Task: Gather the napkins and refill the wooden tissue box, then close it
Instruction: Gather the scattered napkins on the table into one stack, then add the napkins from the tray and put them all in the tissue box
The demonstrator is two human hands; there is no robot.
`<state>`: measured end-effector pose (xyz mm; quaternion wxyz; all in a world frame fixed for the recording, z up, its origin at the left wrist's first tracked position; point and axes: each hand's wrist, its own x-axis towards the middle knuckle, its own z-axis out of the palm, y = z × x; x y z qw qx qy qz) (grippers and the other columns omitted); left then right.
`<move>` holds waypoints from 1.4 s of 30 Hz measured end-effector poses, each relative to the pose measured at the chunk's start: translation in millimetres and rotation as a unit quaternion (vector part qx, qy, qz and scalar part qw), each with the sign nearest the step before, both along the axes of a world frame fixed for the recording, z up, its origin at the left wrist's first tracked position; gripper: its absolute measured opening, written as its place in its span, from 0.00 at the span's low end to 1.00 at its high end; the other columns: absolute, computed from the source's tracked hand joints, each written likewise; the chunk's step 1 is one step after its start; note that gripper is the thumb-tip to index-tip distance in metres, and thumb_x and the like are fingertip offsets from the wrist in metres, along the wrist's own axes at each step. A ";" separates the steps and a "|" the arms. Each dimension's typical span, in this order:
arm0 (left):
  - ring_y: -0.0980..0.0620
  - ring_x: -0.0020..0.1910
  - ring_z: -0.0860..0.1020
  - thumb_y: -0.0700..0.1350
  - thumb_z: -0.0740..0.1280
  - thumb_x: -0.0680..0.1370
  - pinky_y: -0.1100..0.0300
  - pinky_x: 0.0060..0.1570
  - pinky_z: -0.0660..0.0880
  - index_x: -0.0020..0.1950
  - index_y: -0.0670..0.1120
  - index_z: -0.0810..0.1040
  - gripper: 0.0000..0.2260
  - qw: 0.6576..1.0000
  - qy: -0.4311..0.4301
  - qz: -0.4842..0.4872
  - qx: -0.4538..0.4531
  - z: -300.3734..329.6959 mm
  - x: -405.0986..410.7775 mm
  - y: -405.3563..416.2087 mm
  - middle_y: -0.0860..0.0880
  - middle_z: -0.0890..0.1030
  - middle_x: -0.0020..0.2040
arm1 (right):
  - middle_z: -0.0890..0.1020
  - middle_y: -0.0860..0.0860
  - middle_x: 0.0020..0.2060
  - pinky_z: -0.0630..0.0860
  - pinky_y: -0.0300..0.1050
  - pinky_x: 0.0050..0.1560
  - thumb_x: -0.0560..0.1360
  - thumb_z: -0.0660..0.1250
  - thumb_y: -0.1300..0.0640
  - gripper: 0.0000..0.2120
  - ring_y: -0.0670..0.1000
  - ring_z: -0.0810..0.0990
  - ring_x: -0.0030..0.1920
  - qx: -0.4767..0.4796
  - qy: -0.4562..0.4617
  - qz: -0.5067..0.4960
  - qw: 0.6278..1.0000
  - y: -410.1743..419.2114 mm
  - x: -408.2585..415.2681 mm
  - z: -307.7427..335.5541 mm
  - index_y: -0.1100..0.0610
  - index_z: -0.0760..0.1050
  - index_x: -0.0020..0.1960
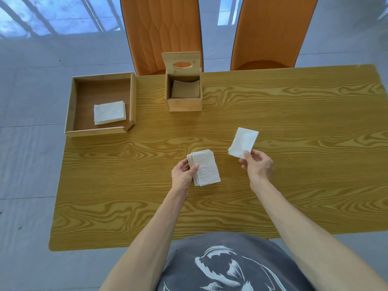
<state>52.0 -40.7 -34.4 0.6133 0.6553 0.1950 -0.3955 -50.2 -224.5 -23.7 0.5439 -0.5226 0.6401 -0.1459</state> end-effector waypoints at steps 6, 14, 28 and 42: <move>0.43 0.56 0.83 0.37 0.72 0.76 0.42 0.60 0.77 0.66 0.42 0.74 0.19 1.000 0.004 0.004 -0.002 0.0 -0.6 2.4 0.47 0.84 0.50 | 0.88 0.54 0.38 0.79 0.40 0.34 0.72 0.76 0.58 0.11 0.48 0.85 0.34 0.140 -0.107 0.169 0.970 27.0 -14.6 12.7 0.58 0.81 0.53; 0.44 0.57 0.82 0.44 0.70 0.78 0.43 0.61 0.77 0.58 0.47 0.77 0.09 1.000 0.002 0.008 0.003 -0.2 -2.7 2.2 0.46 0.84 0.53 | 0.87 0.52 0.39 0.77 0.39 0.31 0.71 0.77 0.58 0.13 0.47 0.84 0.32 0.175 -0.067 0.264 0.946 47.4 -18.0 2.6 0.60 0.81 0.53; 0.41 0.57 0.82 0.33 0.74 0.73 0.44 0.57 0.79 0.61 0.42 0.79 0.17 0.991 0.013 -0.077 -0.108 14.1 1.5 1.0 0.43 0.84 0.55 | 0.82 0.44 0.50 0.77 0.40 0.52 0.66 0.79 0.45 0.27 0.43 0.81 0.51 -0.032 -0.014 0.361 0.932 43.4 -15.5 0.2 0.49 0.75 0.62; 0.58 0.39 0.76 0.42 0.77 0.69 0.61 0.45 0.76 0.55 0.56 0.82 0.17 0.927 -0.241 -0.276 0.081 23.6 24.6 32.7 0.59 0.82 0.51 | 0.85 0.45 0.50 0.76 0.47 0.49 0.73 0.73 0.51 0.10 0.50 0.81 0.51 -0.250 0.050 0.509 0.822 36.9 2.3 17.6 0.49 0.82 0.54</move>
